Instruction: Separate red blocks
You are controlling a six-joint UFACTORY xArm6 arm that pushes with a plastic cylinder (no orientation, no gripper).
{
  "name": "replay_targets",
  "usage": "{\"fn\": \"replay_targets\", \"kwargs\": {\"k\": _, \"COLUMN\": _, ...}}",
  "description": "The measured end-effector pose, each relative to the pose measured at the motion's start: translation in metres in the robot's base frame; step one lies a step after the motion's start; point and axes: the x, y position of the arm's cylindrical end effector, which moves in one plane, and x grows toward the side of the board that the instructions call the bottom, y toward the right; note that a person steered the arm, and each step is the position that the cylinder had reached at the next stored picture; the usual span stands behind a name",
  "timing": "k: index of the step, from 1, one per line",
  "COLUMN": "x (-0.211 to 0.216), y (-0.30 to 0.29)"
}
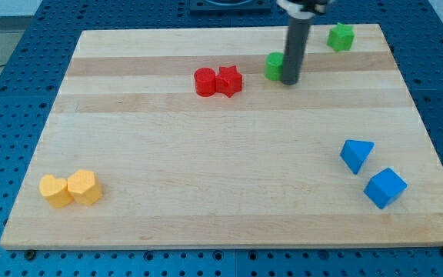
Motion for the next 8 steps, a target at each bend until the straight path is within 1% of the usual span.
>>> {"fn": "replay_targets", "kwargs": {"k": 1, "x": 0.000, "y": -0.020}}
{"fn": "replay_targets", "kwargs": {"k": 3, "x": -0.022, "y": -0.098}}
{"fn": "replay_targets", "kwargs": {"k": 4, "x": 0.023, "y": -0.090}}
{"fn": "replay_targets", "kwargs": {"k": 5, "x": 0.039, "y": -0.088}}
{"fn": "replay_targets", "kwargs": {"k": 6, "x": 0.022, "y": -0.100}}
{"fn": "replay_targets", "kwargs": {"k": 7, "x": 0.014, "y": -0.138}}
{"fn": "replay_targets", "kwargs": {"k": 8, "x": 0.026, "y": -0.198}}
